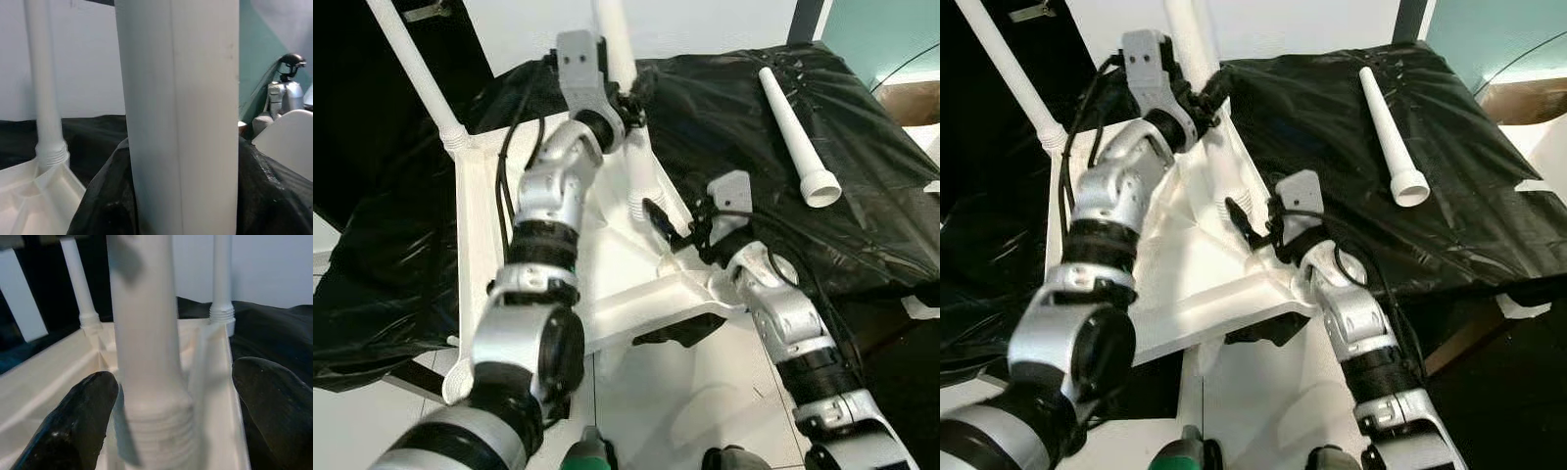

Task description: Building children table

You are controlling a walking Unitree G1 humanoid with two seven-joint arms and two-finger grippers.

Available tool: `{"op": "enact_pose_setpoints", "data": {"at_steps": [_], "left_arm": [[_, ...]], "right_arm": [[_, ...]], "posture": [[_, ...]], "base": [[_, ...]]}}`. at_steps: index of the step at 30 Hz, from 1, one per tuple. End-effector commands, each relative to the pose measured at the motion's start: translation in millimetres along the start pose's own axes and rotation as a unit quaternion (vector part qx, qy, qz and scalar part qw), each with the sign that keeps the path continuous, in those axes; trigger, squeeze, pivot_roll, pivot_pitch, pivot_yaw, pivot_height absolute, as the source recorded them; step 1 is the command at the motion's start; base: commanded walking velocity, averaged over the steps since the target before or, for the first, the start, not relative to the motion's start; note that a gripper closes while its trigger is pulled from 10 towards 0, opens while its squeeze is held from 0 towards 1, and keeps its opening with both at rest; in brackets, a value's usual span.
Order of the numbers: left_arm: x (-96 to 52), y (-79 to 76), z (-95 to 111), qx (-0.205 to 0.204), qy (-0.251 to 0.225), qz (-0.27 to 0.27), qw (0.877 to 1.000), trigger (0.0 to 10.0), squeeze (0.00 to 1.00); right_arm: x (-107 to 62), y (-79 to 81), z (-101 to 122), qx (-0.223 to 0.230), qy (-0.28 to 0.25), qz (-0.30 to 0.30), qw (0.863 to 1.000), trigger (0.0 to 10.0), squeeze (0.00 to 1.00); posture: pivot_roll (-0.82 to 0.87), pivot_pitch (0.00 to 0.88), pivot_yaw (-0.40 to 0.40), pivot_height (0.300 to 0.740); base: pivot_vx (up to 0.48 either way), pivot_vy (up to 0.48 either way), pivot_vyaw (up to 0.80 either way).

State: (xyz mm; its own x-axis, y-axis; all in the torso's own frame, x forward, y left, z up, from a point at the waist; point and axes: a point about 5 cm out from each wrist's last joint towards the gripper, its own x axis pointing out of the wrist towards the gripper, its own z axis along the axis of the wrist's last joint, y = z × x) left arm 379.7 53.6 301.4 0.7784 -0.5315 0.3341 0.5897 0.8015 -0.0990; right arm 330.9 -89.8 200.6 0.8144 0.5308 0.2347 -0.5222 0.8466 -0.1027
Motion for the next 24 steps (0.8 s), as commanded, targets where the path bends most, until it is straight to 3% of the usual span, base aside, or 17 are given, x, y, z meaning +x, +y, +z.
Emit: {"op": "enact_pose_setpoints", "data": {"at_steps": [1,4,13,21,22,24], "left_arm": [[-2.0,-9.2,5,0.018,-0.015,-0.016,1.000,10.0,0.00],[-7.7,-28.1,1,0.030,-0.018,-0.044,0.998,10.0,0.00],[-16.9,-60.4,-7,0.042,-0.010,-0.089,0.995,10.0,0.00],[-22.3,-72.5,-10,0.058,-0.008,-0.111,0.992,10.0,0.00],[-22.9,-73.8,-10,0.060,-0.007,-0.114,0.992,10.0,0.00],[-23.8,-75.7,-10,0.062,-0.006,-0.117,0.991,10.0,0.00]], "right_arm": [[3.8,-0.2,2,0.015,0.003,0.006,1.000,10.0,0.00],[11.7,-0.2,5,0.022,0.011,0.020,1.000,10.0,0.00],[22.8,-0.1,13,0.017,0.029,0.069,0.997,10.0,0.00],[23.1,1.0,16,0.021,0.049,0.116,0.992,9.5,0.00],[21.8,2.3,16,0.024,0.050,0.125,0.991,0.6,0.00],[19.9,4.2,17,0.030,0.053,0.139,0.988,0.0,0.00]], "posture": [[0.00,0.049,0.056,0.740],[0.01,0.048,0.052,0.740],[0.02,0.050,0.042,0.740],[0.02,0.050,0.037,0.740],[0.02,0.051,0.039,0.740],[0.02,0.053,0.041,0.740]], "base": [[0.000,0.000,0.00],[0.000,0.000,0.00],[0.000,0.000,0.00],[0.000,0.000,0.00],[0.000,0.000,0.00],[0.000,0.000,0.00]]}}
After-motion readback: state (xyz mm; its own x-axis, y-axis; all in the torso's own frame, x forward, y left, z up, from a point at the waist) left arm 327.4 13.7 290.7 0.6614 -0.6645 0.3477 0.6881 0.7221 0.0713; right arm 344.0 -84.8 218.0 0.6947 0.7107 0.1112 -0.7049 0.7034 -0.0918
